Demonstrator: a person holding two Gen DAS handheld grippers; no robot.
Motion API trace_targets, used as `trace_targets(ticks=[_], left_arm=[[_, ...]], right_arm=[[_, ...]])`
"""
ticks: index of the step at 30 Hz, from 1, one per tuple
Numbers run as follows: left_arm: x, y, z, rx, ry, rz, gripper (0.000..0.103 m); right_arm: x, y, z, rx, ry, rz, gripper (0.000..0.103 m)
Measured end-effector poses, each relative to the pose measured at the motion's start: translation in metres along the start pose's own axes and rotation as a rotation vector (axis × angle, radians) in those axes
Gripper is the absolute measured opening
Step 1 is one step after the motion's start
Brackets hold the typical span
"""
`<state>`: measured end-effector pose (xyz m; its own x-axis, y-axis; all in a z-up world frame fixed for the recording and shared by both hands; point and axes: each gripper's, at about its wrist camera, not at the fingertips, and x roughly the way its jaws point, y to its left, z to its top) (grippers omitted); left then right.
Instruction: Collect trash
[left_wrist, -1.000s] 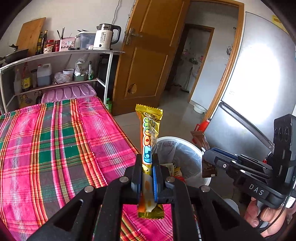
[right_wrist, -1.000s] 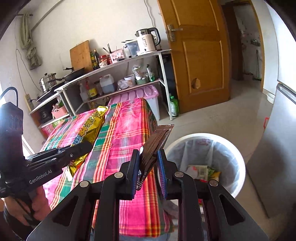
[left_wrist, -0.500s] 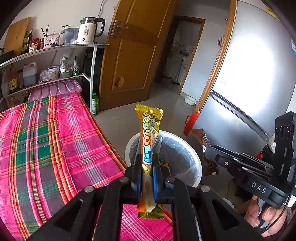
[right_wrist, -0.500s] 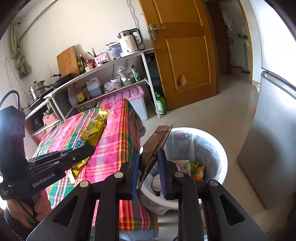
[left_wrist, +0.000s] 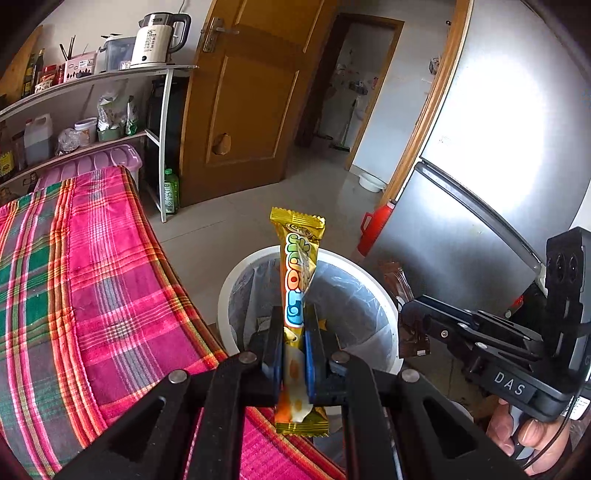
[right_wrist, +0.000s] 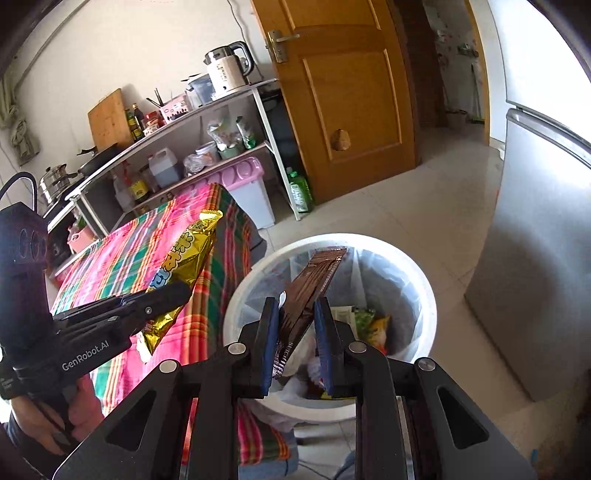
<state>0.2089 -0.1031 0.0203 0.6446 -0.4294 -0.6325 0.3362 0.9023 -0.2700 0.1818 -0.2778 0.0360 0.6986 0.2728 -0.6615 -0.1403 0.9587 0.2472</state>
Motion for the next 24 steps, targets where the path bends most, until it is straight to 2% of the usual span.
trace_targets(ticks=[8,12,15,24], left_arm=[[0.033,-0.001,-0.001,-0.012,0.049,0.002,0.014],[0.043,0.001,-0.003,-0.026,0.067,-0.003,0.03],[0.045,0.002,-0.004,-0.038,0.074,-0.011,0.035],[0.025,0.002,-0.003,-0.022,0.031,-0.012,0.035]], right_arm=[[0.024,-0.018,0.003,0.024,0.039,-0.014,0.022],[0.033,-0.022,0.002,0.025,0.055,-0.019,0.022],[0.035,-0.023,0.001,0.024,0.06,-0.027,0.028],[0.018,-0.011,0.001,-0.011,0.023,-0.044,0.034]])
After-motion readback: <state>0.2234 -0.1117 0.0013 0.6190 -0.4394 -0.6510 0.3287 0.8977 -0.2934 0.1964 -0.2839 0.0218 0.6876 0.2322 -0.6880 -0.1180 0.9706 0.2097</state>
